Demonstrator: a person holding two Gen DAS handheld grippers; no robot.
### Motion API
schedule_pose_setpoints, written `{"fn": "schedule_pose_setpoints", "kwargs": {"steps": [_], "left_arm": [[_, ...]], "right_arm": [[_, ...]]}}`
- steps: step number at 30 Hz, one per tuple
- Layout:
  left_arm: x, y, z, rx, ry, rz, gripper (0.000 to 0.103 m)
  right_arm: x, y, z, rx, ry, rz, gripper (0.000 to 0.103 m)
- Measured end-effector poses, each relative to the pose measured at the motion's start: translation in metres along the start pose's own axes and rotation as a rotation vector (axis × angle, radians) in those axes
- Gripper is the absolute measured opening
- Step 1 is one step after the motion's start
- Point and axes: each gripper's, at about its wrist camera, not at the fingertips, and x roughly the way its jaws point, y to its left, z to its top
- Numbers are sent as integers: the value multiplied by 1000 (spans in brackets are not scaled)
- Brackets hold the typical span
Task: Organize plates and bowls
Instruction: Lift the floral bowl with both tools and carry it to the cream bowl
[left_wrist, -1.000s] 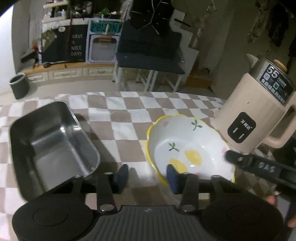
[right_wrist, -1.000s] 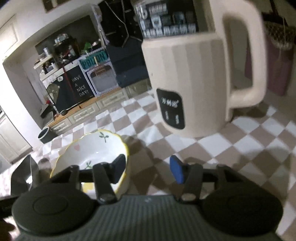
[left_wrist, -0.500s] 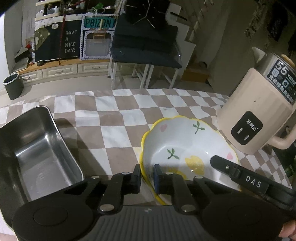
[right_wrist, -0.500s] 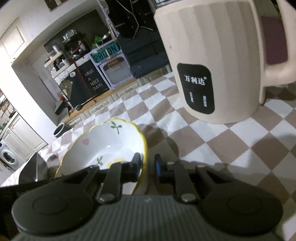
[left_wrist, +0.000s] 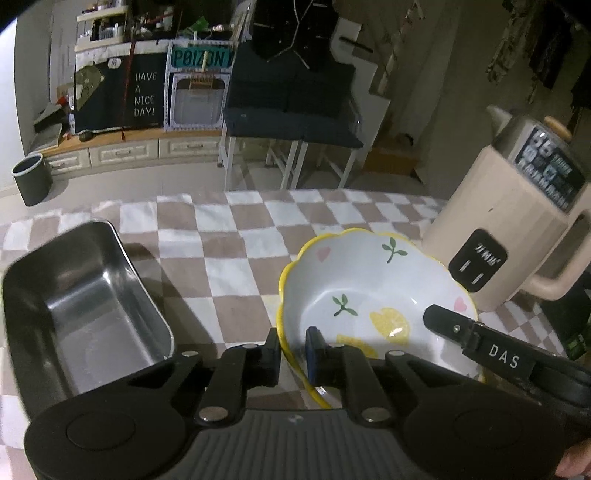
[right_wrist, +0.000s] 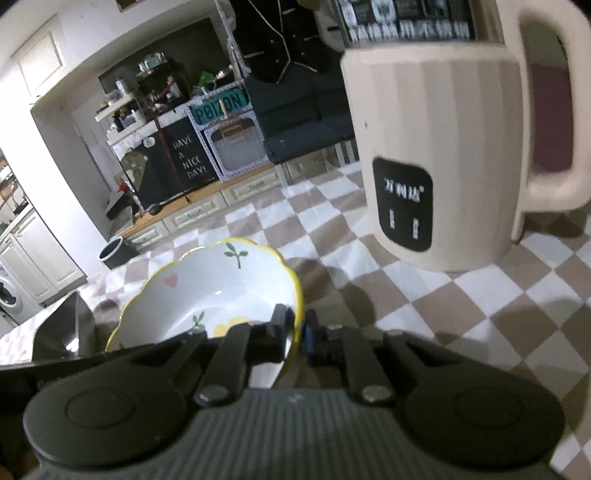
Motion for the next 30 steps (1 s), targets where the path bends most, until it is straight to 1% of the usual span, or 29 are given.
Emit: {"fn": "schedule_pose_setpoints", "kwargs": {"steps": [9,13,18,24,30], "left_arm": [[-65,-1,8,-19,-80,34,14],[-98,-1,9,-28,-116,46,14],[-144,-7,8,-2,-147,64,14],[-200,-12,-1,5,-197,59,14],[-249,-10,-22,20,-232,37,14]], "right_arm": [[-44,19,12,-24,-30,53,12],[-63,31,16,-32,-40,93,12],[-99,45,19,-41,-67,123,12],[-147,56,13,-26,-96,161,12],[-194,67,2,-46,-134,184,12]]}}
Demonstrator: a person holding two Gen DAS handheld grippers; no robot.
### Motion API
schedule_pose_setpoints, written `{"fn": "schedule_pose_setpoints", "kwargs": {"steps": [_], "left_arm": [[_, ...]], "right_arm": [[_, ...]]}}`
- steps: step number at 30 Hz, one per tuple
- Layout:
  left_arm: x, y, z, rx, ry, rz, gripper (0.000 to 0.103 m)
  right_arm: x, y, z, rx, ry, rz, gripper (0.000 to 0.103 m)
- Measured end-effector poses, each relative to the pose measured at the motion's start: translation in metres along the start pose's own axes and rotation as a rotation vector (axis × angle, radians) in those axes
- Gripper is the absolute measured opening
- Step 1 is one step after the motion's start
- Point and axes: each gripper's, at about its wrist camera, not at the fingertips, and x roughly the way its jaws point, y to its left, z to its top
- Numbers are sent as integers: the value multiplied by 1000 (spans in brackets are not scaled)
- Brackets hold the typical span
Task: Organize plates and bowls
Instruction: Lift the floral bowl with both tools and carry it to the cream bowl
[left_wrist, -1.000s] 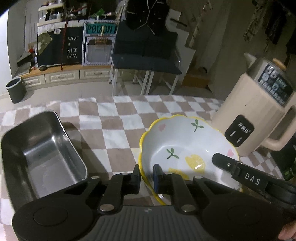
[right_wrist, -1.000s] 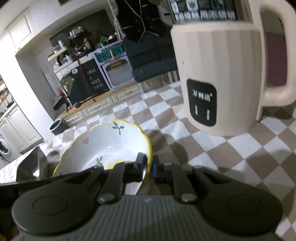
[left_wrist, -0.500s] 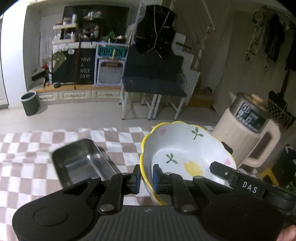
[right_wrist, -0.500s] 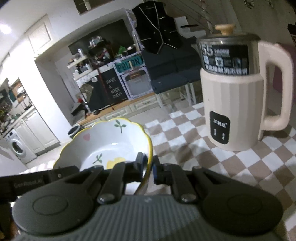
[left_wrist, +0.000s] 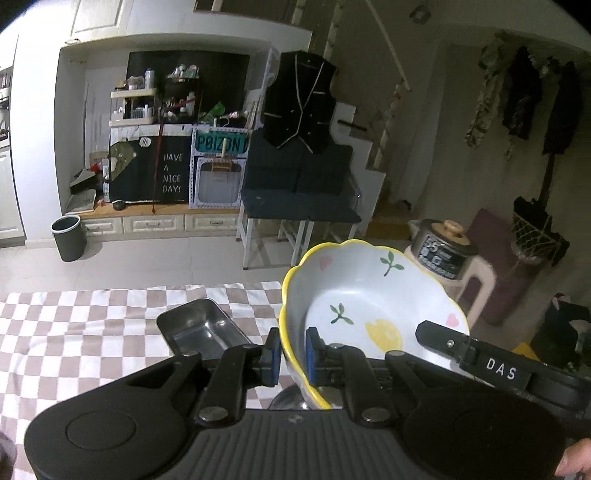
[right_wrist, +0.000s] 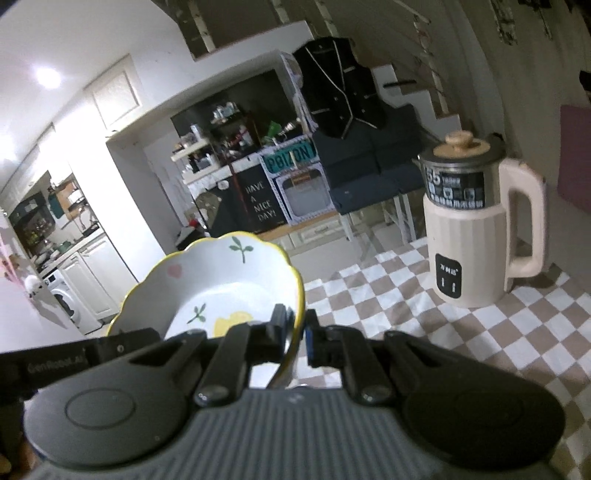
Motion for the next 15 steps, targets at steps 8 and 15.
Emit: {"fn": "schedule_pose_setpoints", "kwargs": {"steps": [8,15], "left_arm": [[-57,15,-21,21,-39,0,14],[-92,41,-44,8,-41,23,13]], "right_arm": [[-33,22,-20,16,9,51,12],[-45,45,-44,29,37,72,12]]}}
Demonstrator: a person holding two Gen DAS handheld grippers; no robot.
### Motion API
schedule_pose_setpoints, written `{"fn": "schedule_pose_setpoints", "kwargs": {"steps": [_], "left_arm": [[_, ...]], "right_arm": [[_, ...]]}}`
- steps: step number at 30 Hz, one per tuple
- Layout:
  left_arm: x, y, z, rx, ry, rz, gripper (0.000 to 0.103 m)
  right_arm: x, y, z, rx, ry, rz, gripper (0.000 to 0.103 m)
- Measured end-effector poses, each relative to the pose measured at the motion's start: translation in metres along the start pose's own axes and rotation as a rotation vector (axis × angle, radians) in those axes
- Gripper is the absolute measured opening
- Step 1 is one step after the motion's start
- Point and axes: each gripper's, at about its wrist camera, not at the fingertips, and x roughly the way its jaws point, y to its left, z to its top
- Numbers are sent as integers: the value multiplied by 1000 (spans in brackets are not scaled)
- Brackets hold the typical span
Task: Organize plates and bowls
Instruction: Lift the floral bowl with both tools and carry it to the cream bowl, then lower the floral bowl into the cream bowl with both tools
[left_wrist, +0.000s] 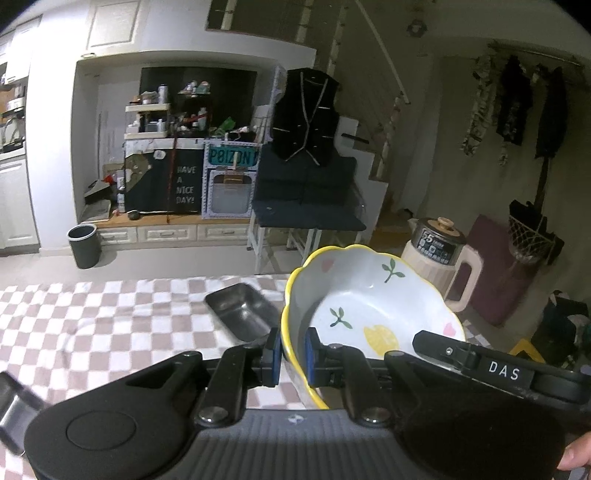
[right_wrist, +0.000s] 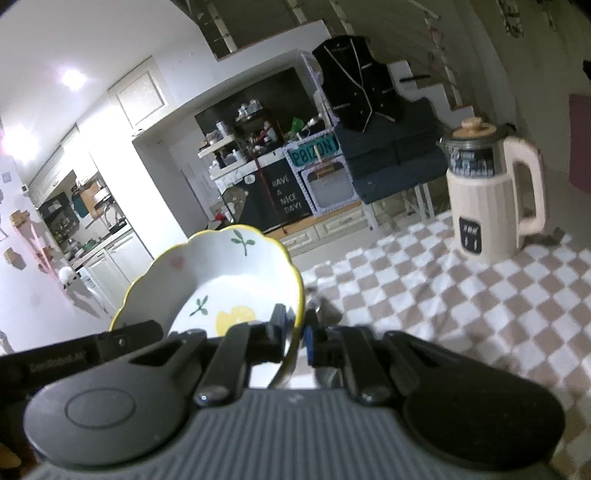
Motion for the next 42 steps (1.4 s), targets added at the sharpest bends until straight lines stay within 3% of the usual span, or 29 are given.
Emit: {"fn": "schedule_pose_setpoints", "kwargs": {"steps": [8,16,27,42], "left_arm": [[-29,39,-27,-55,-18,53,14],[-53,90,-47,-136,5,113,13],[-57,144,-78,-199,116,179,13],[-33,161,-104,-223,278,188,13]], "right_arm": [[16,25,-14,29,83,51,12],[41,65,-30,-70,158,96,11],[79,96,-61,-163,342,125,12],[101,97,-88,-190,521,54,12]]}}
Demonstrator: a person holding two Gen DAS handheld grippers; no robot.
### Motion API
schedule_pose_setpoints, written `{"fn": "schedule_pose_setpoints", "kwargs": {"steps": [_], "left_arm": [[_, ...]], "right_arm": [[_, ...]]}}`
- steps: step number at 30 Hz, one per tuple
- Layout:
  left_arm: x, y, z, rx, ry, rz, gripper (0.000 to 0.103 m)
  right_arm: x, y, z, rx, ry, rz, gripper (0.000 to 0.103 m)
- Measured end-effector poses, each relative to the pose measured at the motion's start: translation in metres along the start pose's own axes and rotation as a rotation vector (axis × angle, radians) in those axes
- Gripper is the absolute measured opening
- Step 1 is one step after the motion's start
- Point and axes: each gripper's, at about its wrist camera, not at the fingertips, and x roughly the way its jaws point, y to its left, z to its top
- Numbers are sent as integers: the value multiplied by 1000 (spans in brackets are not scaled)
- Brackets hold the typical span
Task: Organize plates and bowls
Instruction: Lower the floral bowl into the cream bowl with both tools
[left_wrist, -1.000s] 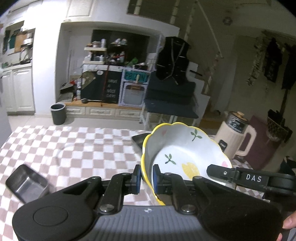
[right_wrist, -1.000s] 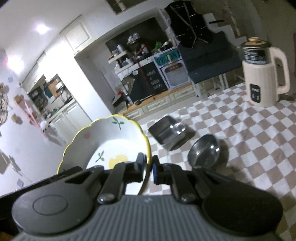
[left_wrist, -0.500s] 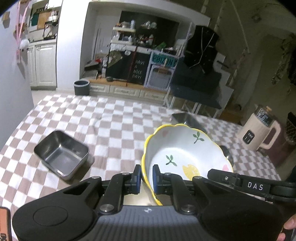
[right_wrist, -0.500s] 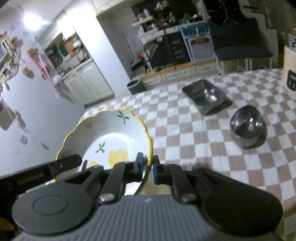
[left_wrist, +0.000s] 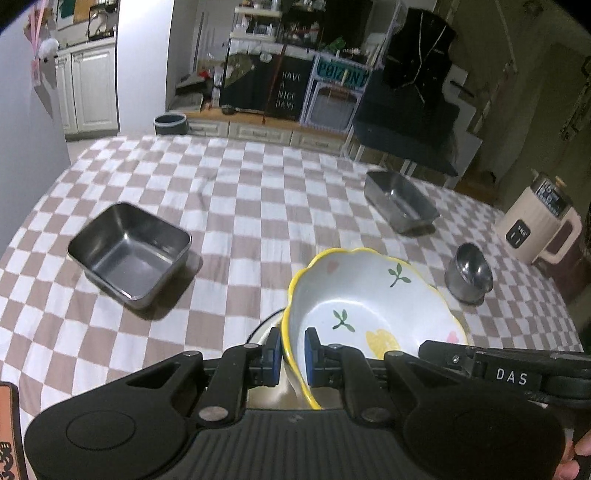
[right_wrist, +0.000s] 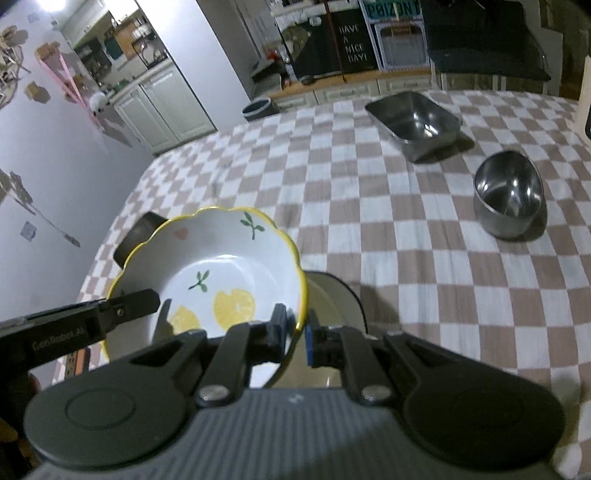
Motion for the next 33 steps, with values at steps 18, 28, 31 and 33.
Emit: {"fn": "schedule_pose_setpoints", "kwargs": {"steps": [18,28,31,33], "left_arm": [[31,4,-20,36,164,49,13],[35,3,-21,47,179,63,14],[36,3,-21,45,185,57,14],[37,2,-21,52,189,58,14]], "right_arm": [[23,10,-18,-65,118,-85,12],[25,7,-16,-73,141,-91,12],[26,7,-16,-80,146,-98,12],[26,7,-15,-80,149,-102,12]]}}
